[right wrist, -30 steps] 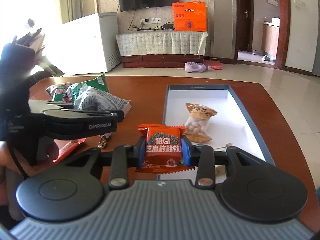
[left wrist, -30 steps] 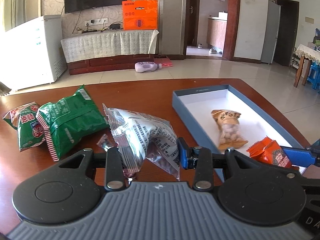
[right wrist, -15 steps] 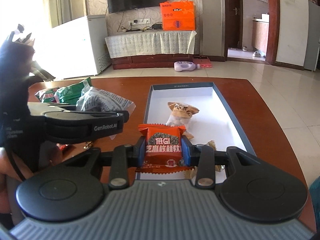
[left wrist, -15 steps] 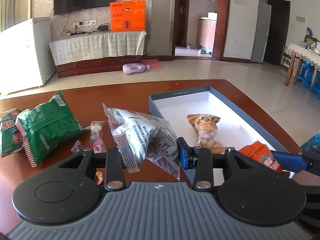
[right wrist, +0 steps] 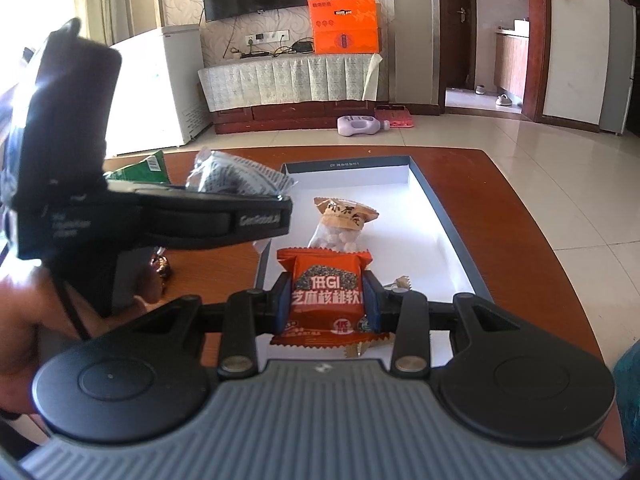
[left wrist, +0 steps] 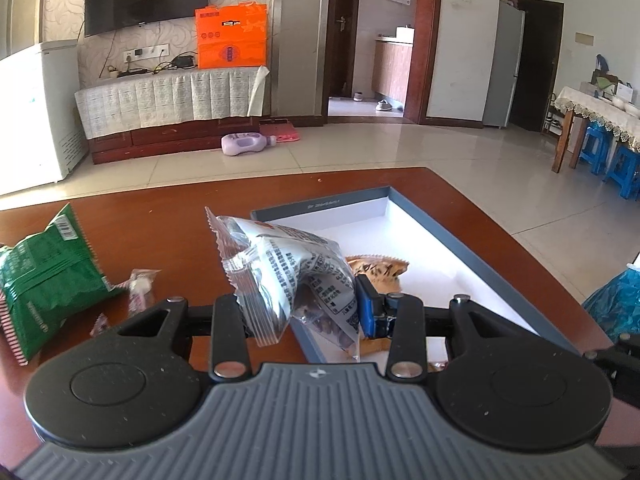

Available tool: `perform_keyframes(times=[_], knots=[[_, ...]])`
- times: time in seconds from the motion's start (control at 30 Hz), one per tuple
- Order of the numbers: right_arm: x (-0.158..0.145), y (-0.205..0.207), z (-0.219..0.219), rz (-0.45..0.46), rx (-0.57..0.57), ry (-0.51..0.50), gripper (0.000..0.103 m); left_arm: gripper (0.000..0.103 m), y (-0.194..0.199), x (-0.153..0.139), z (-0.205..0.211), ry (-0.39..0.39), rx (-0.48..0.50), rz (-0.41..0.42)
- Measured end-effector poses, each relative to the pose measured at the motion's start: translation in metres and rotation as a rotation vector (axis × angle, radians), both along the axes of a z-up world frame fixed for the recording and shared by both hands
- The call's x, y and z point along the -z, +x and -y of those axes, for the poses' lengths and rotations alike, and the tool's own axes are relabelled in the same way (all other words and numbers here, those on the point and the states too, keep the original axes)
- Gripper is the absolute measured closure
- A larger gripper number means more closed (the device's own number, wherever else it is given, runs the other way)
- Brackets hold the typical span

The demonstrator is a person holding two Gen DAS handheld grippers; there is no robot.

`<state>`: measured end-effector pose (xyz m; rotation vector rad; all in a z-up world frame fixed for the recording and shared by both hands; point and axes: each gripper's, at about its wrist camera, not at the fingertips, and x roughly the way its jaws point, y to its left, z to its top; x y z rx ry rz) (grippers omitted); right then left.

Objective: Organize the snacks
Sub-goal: 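Release the clear bag into the box with the left tool while the right tool carries the orange packet, then lower the orange packet into the box and open the right tool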

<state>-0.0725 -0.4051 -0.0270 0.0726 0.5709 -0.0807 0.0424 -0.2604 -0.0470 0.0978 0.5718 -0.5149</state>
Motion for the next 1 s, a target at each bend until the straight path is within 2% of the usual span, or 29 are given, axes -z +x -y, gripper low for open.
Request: perform_keyframes(times=[0.8, 0.9, 1.0], knots=[[0.009, 0.012, 0.011, -0.047, 0.033, 0.003, 0.064, 0.057, 0.038, 0.021, 0.052, -0.003, 0.059, -0.047], [0.011, 0.012, 0.012, -0.054, 0.039, 0.005, 0.064, 0.054, 0.04, 0.021, 0.056, -0.002, 0.072, -0.046], [0.012, 0.013, 0.01, -0.058, 0.043, 0.005, 0.064, 0.042, 0.042, 0.023, 0.059, 0.002, 0.08, -0.051]])
